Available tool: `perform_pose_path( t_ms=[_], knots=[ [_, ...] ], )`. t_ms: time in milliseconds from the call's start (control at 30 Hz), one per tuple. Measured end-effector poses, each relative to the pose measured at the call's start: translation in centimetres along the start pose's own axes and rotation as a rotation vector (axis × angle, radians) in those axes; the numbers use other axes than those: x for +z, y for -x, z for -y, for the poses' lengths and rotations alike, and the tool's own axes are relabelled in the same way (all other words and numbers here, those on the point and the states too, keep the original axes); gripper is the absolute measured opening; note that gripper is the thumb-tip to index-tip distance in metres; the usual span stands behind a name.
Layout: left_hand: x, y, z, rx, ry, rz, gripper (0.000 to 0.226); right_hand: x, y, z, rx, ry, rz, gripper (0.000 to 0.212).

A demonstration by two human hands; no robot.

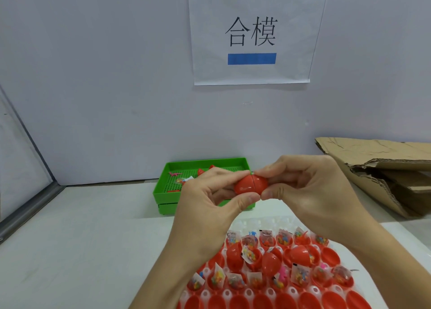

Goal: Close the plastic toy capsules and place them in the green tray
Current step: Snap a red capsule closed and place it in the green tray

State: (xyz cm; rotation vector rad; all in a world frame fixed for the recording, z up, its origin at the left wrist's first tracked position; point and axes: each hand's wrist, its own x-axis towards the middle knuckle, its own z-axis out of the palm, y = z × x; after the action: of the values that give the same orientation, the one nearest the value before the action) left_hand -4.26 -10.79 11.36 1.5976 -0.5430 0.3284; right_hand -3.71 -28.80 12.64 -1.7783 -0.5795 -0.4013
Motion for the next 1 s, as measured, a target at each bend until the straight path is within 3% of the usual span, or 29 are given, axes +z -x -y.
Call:
perform_pose_path(
  t_ms=[400, 600, 1000],
  knots=[
    [0.1, 0.0, 0.0, 0.035, -0.247, -0.069, 0.039, 0.7, 0.0, -0.4, -0.020, 0.115, -0.037, 0.045],
    [0.1, 0.0, 0.1, 0.061, -0.304, -0.072, 0.045, 0.8, 0.1, -0.2, -0.067, 0.148, -0.045, 0.037],
    [0.6, 0.3, 0.2, 0.137, -0.293, -0.135, 0.024, 1.7, 0.1, -0.5, -0.092, 0.175, -0.131, 0.051]
  ],
)
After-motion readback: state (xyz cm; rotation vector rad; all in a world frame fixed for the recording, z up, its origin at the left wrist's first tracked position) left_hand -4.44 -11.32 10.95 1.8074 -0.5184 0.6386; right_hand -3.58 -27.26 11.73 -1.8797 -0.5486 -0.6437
